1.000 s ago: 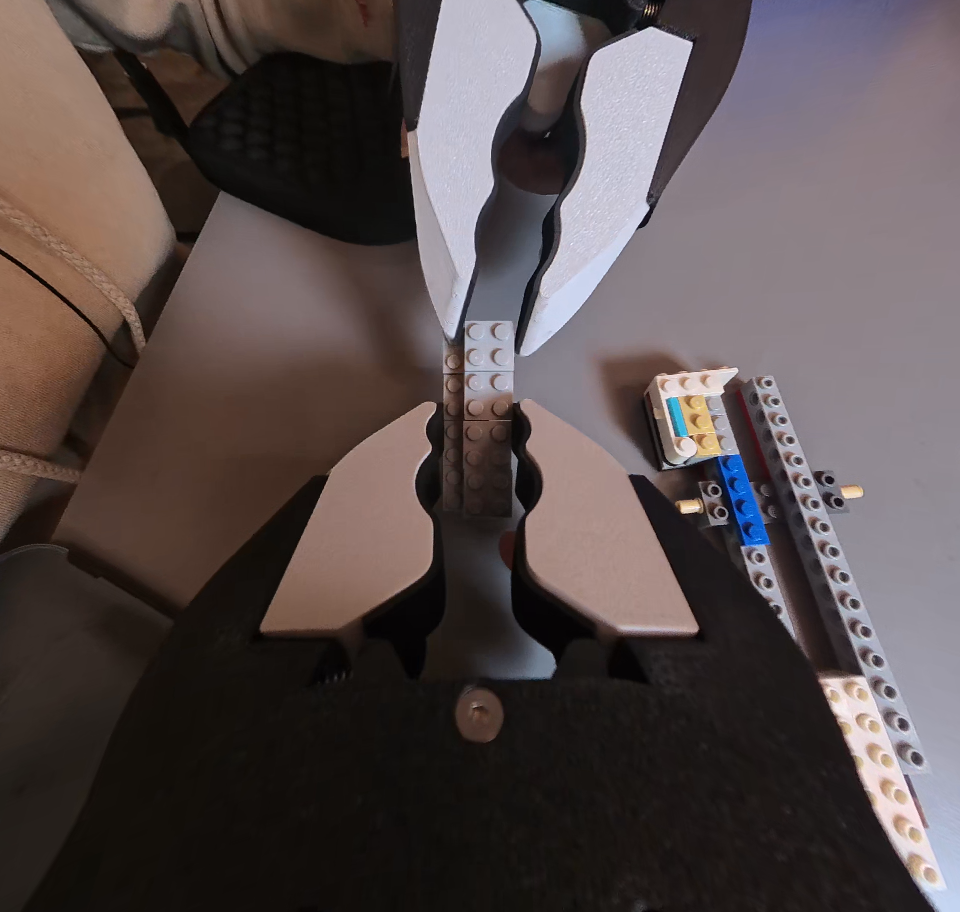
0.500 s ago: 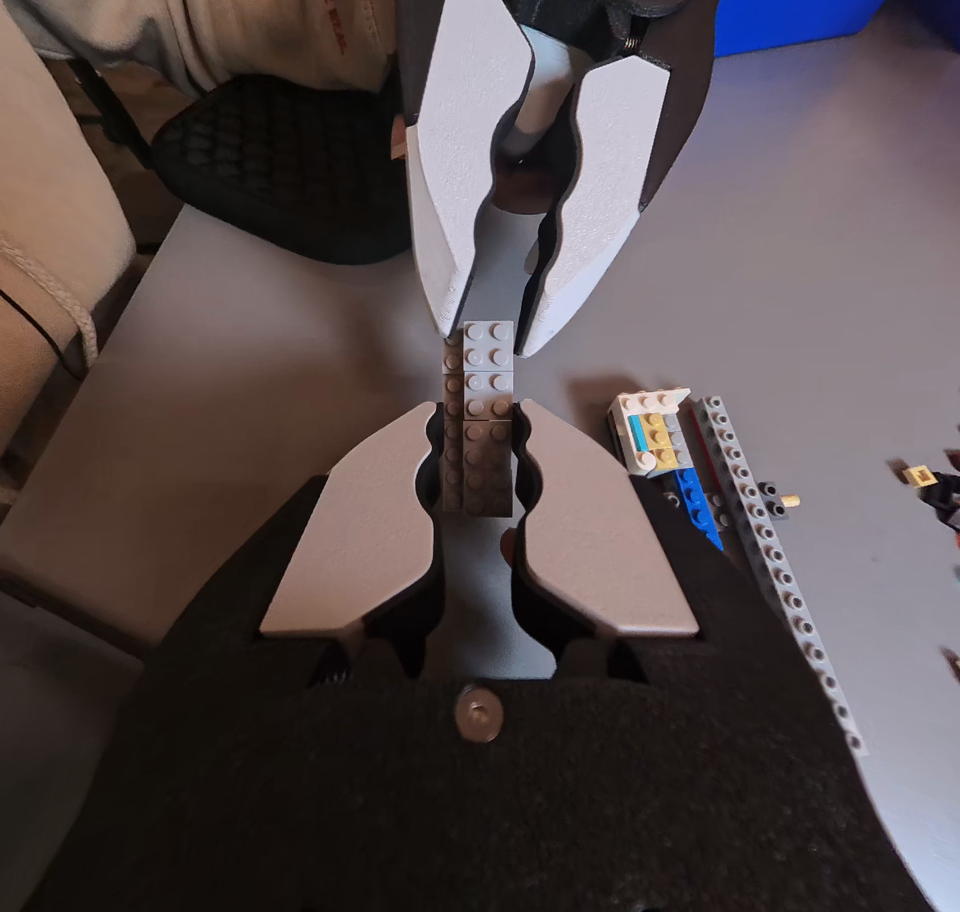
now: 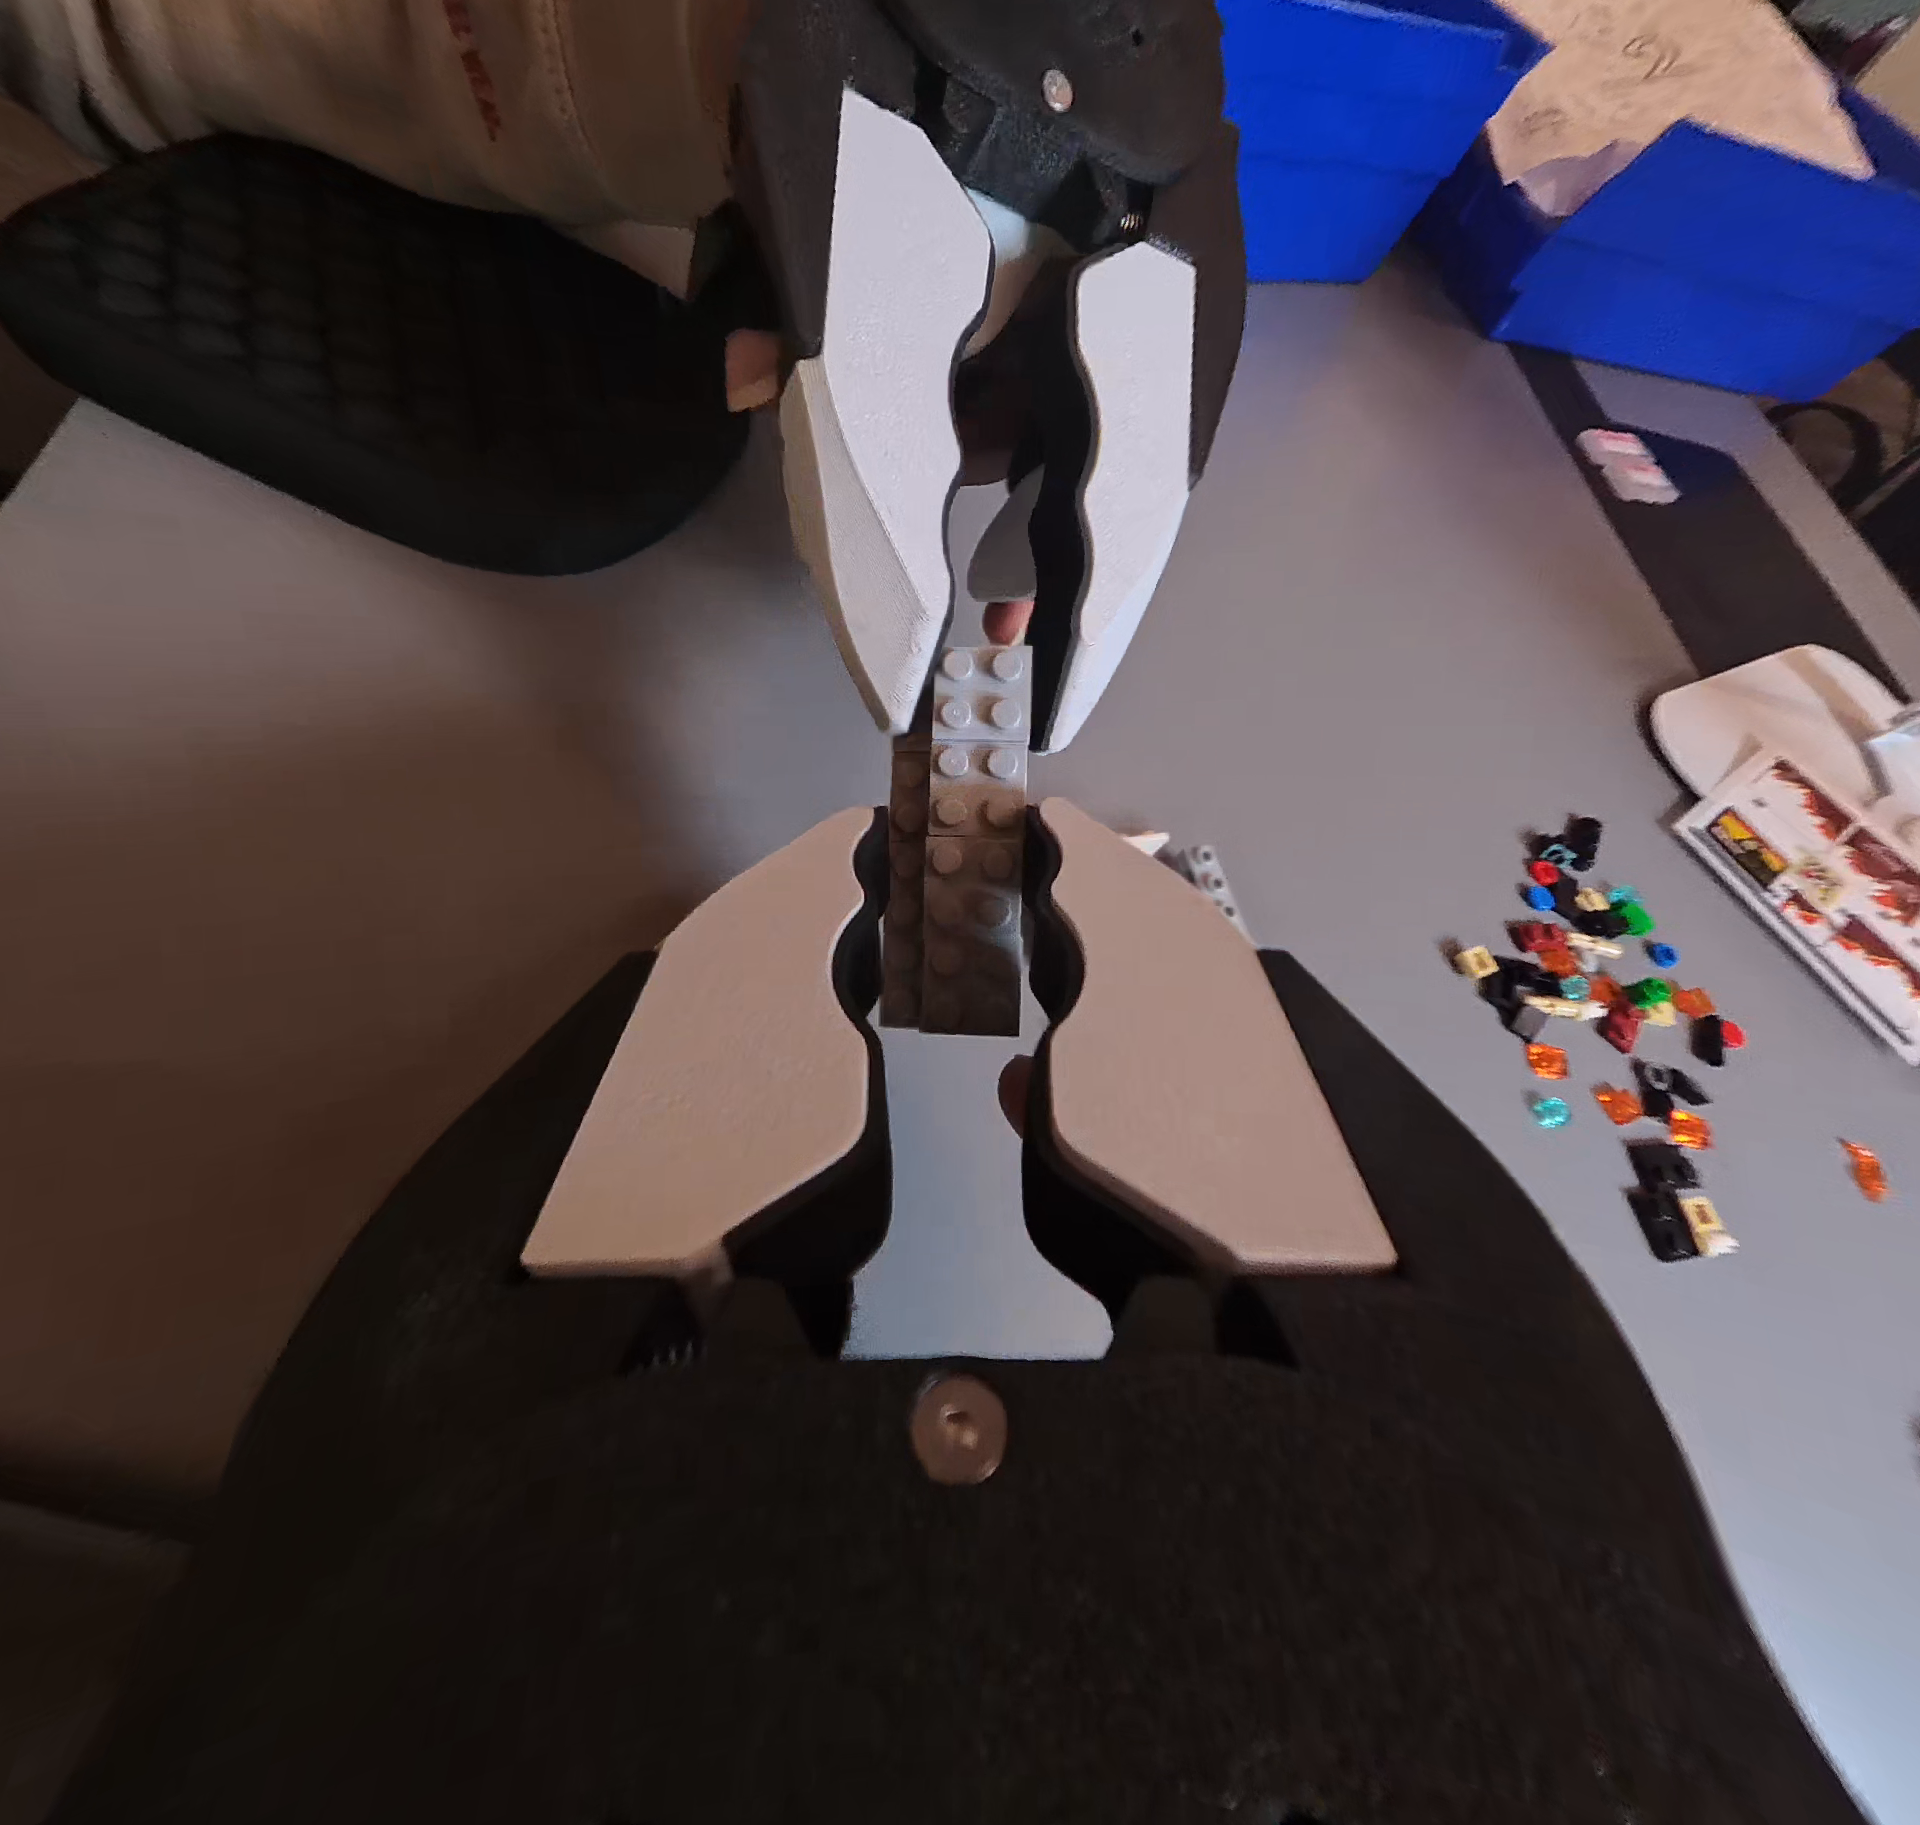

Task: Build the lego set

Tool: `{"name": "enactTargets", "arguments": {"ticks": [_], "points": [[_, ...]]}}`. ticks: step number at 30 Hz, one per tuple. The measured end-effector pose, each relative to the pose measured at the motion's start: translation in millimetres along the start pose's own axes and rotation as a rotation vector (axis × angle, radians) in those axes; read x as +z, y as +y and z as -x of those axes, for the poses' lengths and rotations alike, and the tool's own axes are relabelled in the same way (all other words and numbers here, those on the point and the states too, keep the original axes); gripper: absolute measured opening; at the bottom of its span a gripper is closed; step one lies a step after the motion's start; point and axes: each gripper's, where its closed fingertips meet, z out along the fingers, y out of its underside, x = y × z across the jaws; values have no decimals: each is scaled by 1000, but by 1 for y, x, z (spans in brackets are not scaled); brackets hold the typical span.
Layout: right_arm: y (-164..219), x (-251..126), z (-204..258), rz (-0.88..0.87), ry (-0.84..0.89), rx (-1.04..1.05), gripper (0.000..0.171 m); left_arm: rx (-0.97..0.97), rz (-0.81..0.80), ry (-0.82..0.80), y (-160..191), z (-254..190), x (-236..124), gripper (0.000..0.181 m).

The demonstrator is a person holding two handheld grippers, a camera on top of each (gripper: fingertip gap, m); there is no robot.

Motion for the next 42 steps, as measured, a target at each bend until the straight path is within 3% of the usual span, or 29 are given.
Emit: {"name": "enactTargets", "arguments": {"ticks": [6,13,23,38,42], "points": [[-13,-5,-11,4,166,-151,19,-48,-41,-48,-6,10,-3,21],[-22,-9,-11,-48,207,-205,19,-132,-111,38,-13,5,-7,21],[-37,-16,-6,-141,221,-281,19,-108,-172,128,-24,-10,-13,20],[-50,-25,-5,-192,255,-353,18,120,-226,40,-36,-19,-16,17],[-48,-28,-6,-176,221,-315,30,199,-234,-13,-38,-16,-19,17]]}}
